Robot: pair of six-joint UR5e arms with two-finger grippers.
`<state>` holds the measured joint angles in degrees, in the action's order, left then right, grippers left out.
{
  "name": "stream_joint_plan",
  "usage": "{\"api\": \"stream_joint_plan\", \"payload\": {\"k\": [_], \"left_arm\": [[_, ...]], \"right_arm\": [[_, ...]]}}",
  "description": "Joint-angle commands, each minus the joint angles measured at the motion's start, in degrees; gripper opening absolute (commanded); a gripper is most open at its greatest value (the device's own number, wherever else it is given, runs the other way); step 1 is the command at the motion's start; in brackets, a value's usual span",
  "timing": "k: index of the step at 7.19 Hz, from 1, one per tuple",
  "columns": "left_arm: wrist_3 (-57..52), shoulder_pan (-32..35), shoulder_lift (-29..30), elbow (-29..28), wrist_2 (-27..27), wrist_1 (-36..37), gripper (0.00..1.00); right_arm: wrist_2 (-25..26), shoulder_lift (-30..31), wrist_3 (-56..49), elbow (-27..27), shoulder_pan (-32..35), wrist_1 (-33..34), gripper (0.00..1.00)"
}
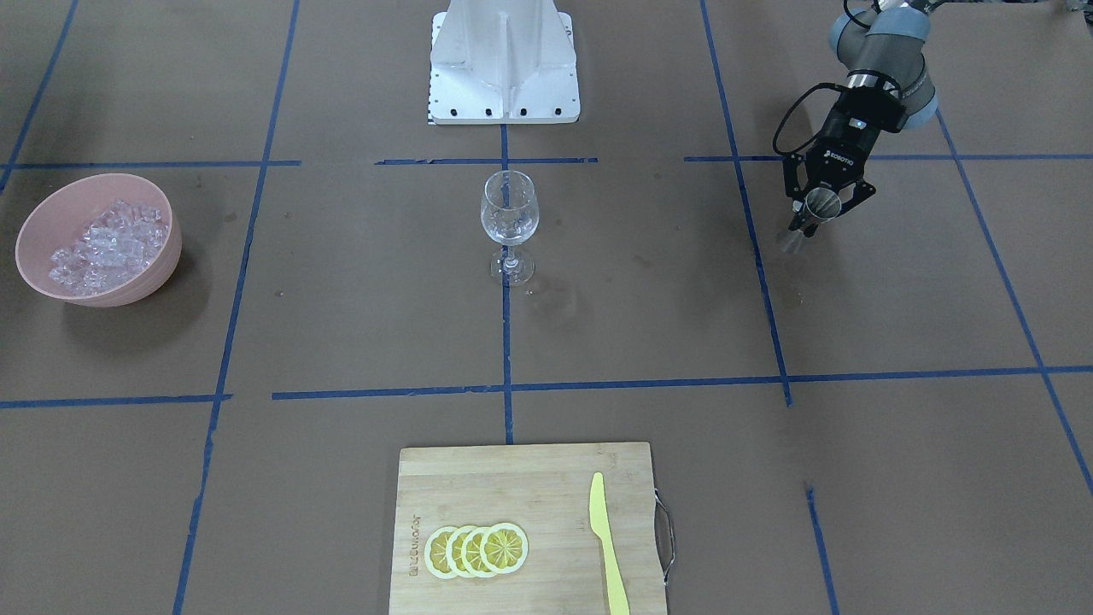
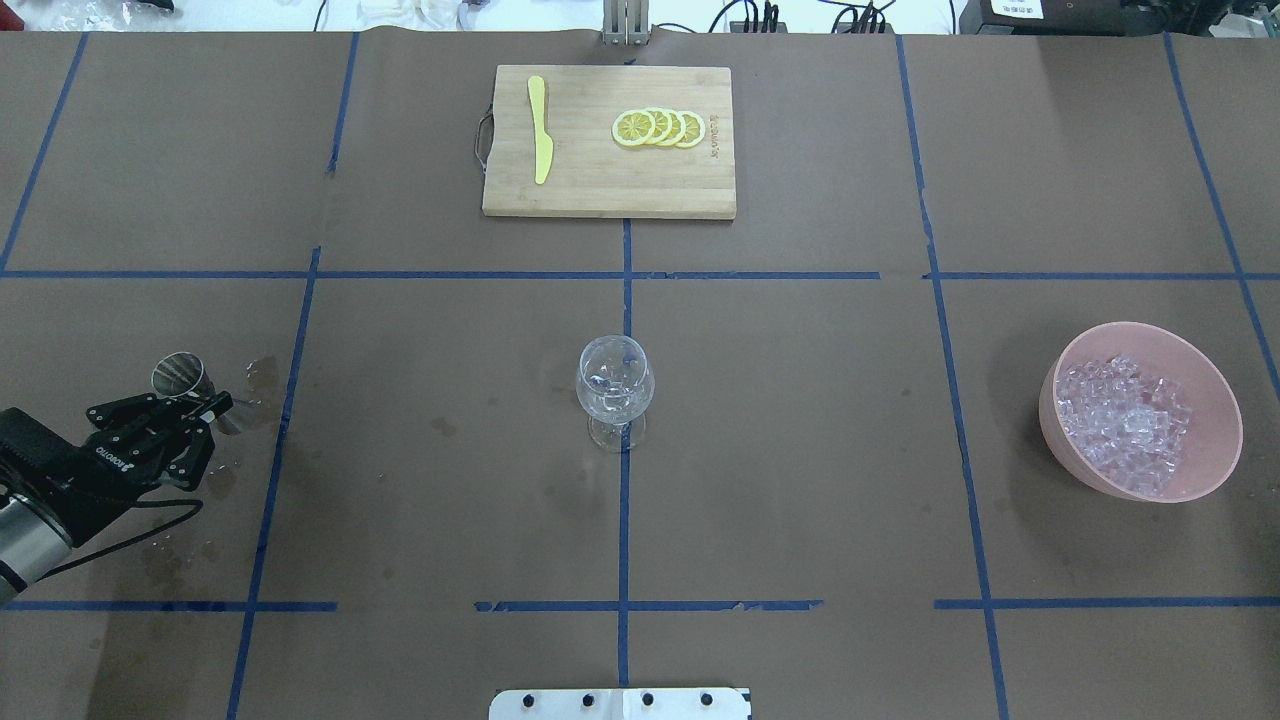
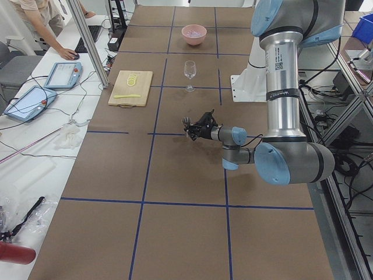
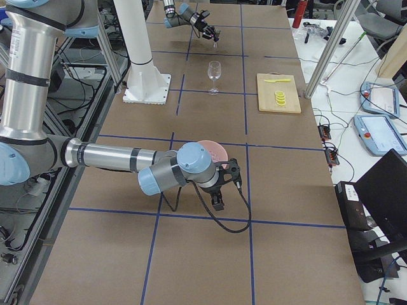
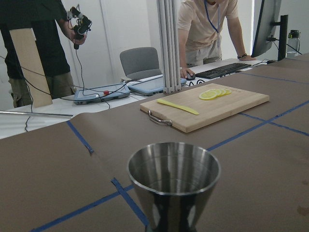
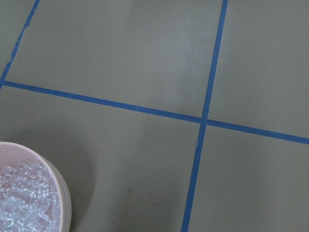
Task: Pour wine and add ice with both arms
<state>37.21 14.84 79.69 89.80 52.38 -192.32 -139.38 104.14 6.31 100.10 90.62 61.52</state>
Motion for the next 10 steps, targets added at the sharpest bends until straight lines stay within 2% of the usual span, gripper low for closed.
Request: {"api": "stream_joint_plan", "payload": {"k": [1,3,10], "left_arm": [[0.4,0.71,0.73,-0.59,-0.18,0.72,0.0],[0.32,0.8,6.41,-6.45,-2.63,0.72,0.0],[-1.62,1.24,5.92,-7.01,-0.71,0.9,0.0]], "right_arm": [[-0.01,0.1,-0.07,0.0,0.0,0.0,1.0],[-0.01,0.1,0.02,0.0,0.0,0.0,1.0],[-0.01,0.45,0.02,-0.17,0.0,-1.05,1.0]]}}
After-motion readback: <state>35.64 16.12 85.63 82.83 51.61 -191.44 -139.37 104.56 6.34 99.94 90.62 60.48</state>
